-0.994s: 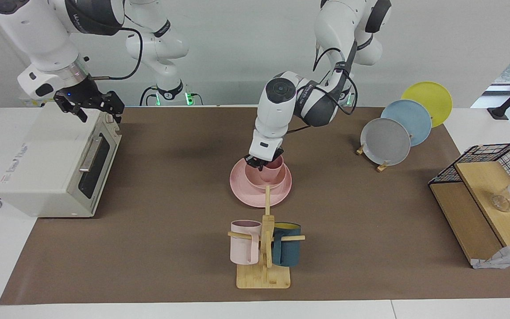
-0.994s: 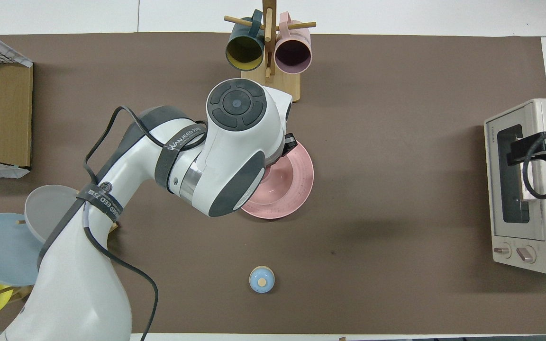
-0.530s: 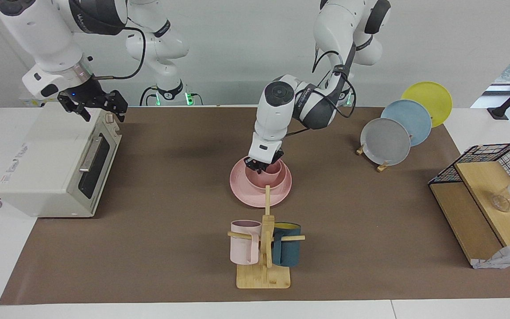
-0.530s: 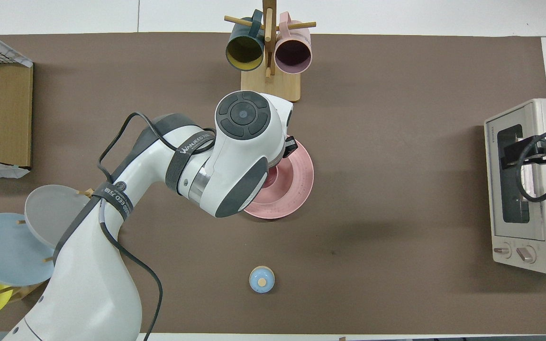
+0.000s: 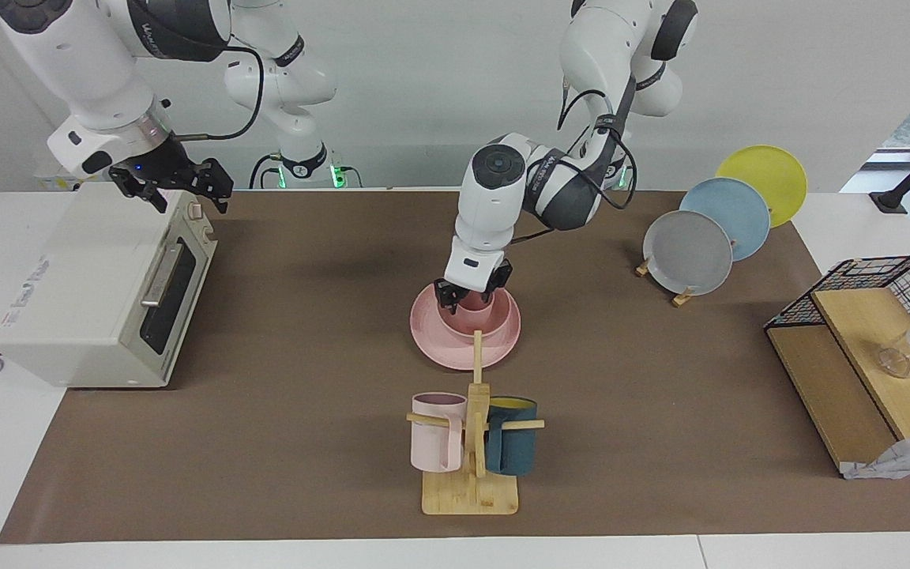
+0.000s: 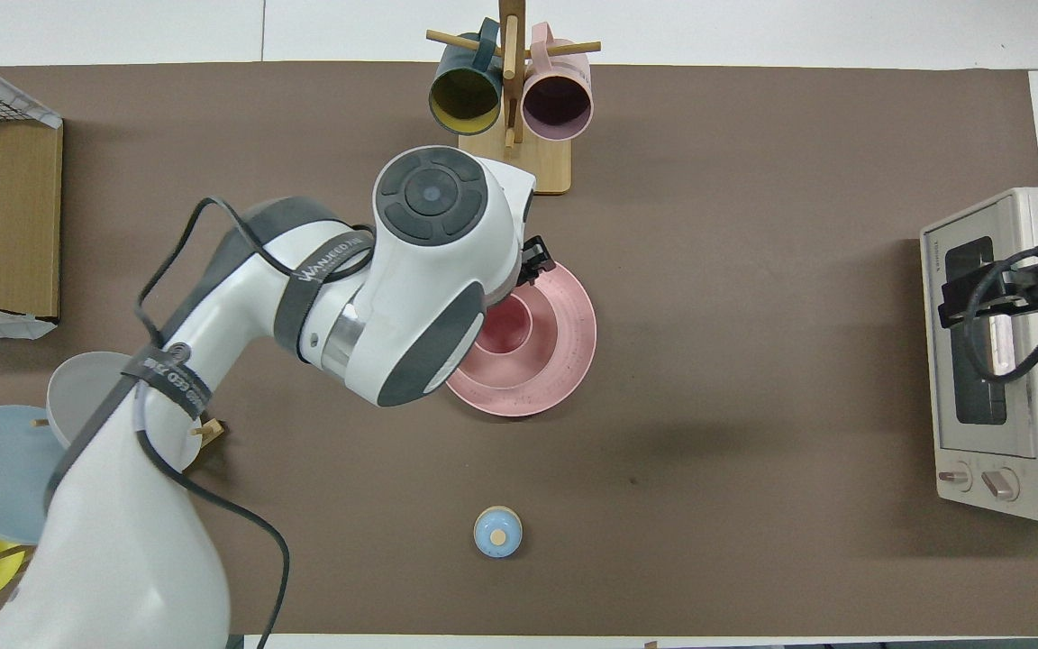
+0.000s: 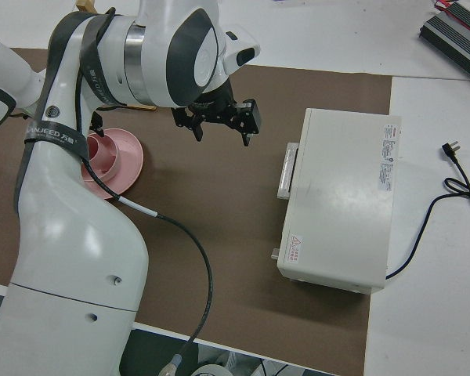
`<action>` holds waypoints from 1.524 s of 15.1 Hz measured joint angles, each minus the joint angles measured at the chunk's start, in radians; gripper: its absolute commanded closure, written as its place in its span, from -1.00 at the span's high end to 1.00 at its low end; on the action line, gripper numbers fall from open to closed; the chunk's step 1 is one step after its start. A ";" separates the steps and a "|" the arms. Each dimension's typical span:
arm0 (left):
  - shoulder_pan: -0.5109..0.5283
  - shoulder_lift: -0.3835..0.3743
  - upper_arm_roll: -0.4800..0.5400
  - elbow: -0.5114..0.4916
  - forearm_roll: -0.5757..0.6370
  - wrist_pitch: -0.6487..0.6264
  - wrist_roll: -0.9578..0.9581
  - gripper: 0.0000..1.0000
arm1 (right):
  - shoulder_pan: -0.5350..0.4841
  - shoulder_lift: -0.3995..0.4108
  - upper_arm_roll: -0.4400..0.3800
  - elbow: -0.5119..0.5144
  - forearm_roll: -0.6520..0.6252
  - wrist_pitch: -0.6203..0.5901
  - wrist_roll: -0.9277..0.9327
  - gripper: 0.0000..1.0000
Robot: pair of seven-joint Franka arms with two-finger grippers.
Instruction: Organize tableware
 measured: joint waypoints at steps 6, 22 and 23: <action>0.193 -0.157 0.007 0.009 0.010 -0.165 0.199 1.00 | -0.001 0.001 -0.001 0.007 0.000 0.000 0.000 1.00; 0.482 -0.435 0.008 -0.173 0.010 -0.324 0.795 1.00 | 0.000 0.001 -0.001 0.011 0.000 0.005 0.000 1.00; 0.482 -0.439 0.008 -0.163 0.010 -0.339 0.796 1.00 | 0.000 0.001 -0.001 0.011 0.000 0.005 0.000 1.00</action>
